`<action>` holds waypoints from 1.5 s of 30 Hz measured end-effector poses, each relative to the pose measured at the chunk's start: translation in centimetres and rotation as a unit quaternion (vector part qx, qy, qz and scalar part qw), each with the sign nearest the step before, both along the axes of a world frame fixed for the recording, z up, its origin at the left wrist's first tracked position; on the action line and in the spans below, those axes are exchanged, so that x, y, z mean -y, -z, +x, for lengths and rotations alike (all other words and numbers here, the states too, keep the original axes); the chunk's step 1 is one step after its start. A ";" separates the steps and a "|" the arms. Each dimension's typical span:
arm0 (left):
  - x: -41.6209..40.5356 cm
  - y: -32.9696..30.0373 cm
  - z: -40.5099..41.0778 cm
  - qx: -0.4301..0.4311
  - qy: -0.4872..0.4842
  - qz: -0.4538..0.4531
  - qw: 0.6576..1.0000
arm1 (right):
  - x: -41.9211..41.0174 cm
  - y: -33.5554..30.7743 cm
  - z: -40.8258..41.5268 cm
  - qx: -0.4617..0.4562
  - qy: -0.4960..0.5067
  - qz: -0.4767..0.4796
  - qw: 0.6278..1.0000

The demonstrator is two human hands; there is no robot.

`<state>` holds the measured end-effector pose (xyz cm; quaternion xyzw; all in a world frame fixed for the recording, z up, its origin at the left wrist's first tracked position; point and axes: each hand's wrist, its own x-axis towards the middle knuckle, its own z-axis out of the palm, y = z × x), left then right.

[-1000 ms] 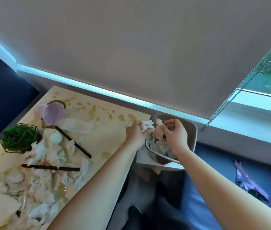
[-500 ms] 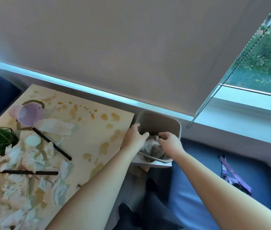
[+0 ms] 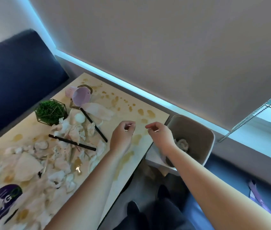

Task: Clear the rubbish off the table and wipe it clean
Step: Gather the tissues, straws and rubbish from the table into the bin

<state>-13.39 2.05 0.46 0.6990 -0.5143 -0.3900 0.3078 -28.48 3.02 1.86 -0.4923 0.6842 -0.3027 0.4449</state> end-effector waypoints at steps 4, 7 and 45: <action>-1.8 -0.2 5.4 -0.007 -0.050 -0.009 0.999 | -0.5 -0.1 5.2 0.009 -0.060 0.002 0.998; -3.3 -0.5 8.8 -0.009 -0.087 -0.009 0.996 | -1.1 0.2 8.6 -0.006 -0.103 0.000 0.995; -1.3 1.0 21.0 -0.009 -0.201 0.091 0.975 | 2.2 3.8 21.1 -0.154 -0.266 -0.071 0.949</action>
